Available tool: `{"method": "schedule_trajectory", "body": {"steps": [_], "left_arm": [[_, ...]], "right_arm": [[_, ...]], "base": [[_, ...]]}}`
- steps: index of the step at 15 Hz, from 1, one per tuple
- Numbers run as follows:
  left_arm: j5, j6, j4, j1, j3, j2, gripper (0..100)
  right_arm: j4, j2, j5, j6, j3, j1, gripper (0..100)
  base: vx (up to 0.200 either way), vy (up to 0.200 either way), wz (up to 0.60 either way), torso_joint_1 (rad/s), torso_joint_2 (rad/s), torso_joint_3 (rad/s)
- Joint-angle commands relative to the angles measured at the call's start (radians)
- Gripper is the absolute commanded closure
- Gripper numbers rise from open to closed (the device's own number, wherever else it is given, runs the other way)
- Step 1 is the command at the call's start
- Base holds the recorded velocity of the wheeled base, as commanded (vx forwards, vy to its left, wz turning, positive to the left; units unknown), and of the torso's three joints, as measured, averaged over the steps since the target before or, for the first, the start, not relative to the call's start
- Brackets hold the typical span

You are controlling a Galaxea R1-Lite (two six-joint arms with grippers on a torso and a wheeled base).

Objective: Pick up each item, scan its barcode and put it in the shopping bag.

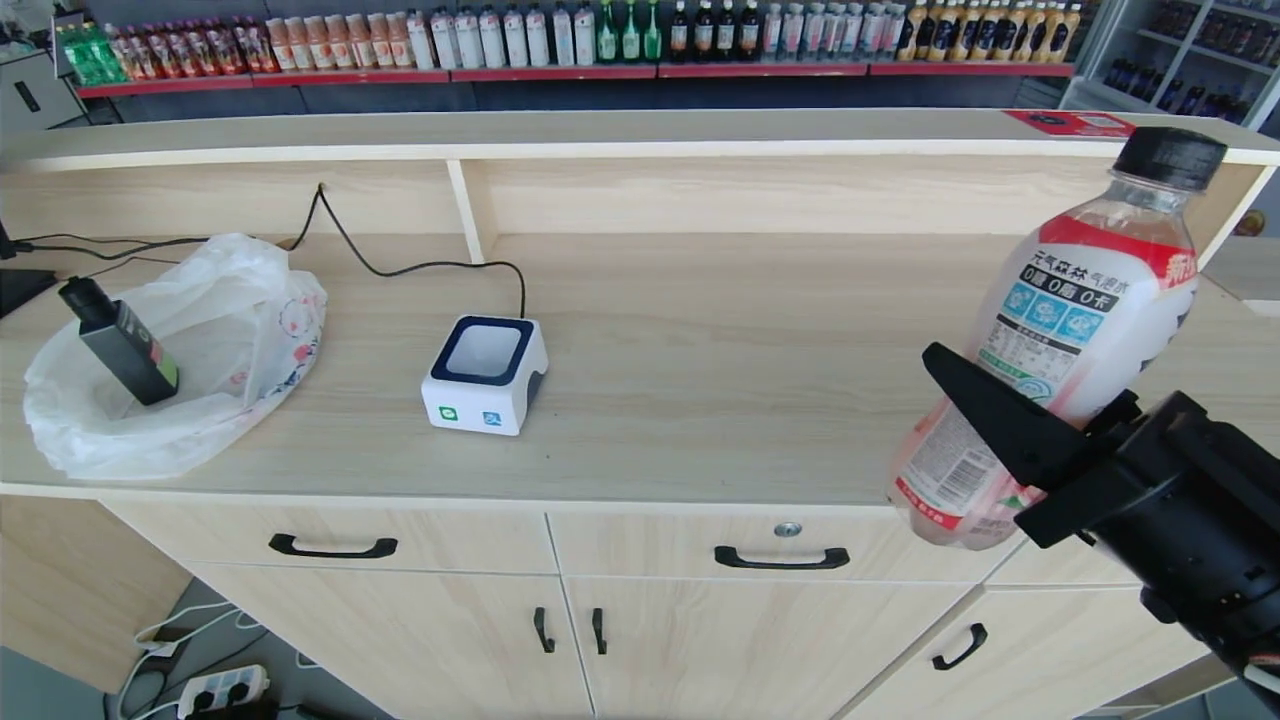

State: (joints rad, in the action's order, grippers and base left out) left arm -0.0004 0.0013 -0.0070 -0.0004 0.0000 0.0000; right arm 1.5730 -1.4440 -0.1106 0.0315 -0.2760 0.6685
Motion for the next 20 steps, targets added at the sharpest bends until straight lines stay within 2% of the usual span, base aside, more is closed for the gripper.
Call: {"method": "schedule_trajectory", "body": {"steps": [1, 12, 18, 20], "left_arm": [[0.0, -0.001, -0.001, -0.001, 0.0, 0.002, 0], [0.0, 0.002, -0.001, -0.001, 0.0, 0.002, 0], [0.0, 0.002, -0.001, -0.001, 0.0, 0.002, 0], [0.0, 0.0, -0.001, -0.001, 0.0, 0.002, 0]], "right_arm": [[-0.002, 0.001, 0.0, -0.001, 0.0, 0.0, 100], [-0.002, -0.013, 0.0, -0.002, -0.014, 0.0, 100], [-0.002, -0.022, 0.0, -0.002, -0.025, 0.0, 100], [-0.002, -0.024, 0.0, -0.002, -0.026, -0.001, 100]], "base": [[0.0, 0.2, 0.0, 0.007, 0.0, 0.002], [0.0, 0.2, 0.0, 0.005, 0.0, 0.004], [0.0, 0.0, 0.0, 0.0, 0.0, 0.0], [0.2, 0.0, 0.0, 0.002, 0.0, 0.0]]}}
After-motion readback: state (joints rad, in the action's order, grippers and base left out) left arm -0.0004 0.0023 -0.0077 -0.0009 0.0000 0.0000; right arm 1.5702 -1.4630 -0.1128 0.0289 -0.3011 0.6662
